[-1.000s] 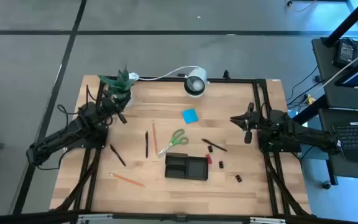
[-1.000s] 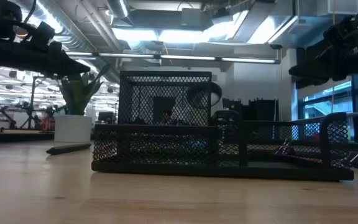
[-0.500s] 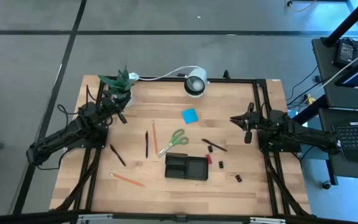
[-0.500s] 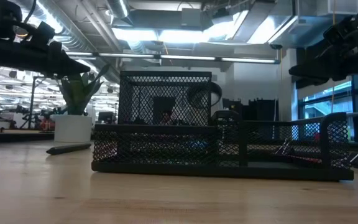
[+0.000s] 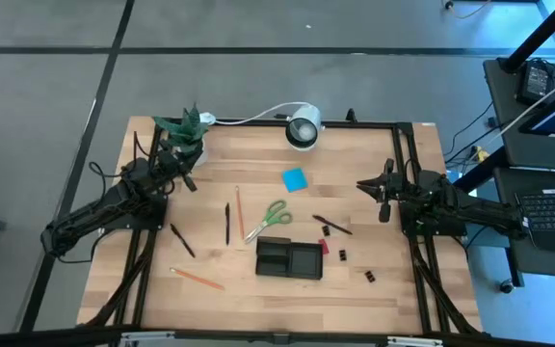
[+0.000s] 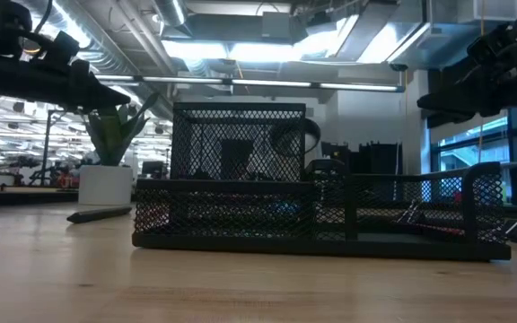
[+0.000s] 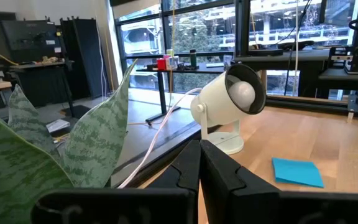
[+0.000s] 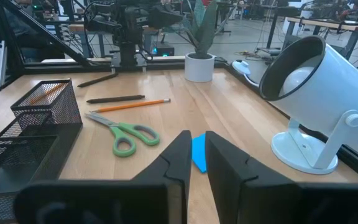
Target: Pick and place office supplies into organizer
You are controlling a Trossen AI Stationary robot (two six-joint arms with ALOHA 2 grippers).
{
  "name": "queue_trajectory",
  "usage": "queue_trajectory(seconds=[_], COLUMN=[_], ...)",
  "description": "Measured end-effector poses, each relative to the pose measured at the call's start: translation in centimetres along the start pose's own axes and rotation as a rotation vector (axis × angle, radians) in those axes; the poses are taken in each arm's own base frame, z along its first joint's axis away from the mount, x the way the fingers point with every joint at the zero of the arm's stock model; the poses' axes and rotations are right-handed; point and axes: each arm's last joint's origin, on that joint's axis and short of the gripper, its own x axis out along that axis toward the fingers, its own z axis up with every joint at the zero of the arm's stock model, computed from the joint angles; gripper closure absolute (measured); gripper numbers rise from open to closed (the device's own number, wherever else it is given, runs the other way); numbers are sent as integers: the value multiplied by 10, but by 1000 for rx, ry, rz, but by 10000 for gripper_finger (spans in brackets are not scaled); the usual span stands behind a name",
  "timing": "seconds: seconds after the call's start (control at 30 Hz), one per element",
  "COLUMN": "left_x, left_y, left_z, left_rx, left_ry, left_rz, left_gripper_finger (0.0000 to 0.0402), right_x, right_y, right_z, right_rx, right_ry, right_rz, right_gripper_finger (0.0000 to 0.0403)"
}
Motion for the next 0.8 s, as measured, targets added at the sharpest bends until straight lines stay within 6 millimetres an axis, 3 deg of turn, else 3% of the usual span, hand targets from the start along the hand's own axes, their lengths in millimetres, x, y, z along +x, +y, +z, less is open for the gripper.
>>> queue_trajectory(seconds=[0.6,0.8], left_x=[0,0], left_y=[0,0], left_z=[0,0], left_rx=[0,0], left_ry=[0,0], left_rz=[1,0], left_gripper_finger=[398,398], right_x=[0,0], right_y=[0,0], right_z=[0,0], right_rx=[1,-100], right_ry=[0,1], right_rz=[-1,-11], right_gripper_finger=[352,352])
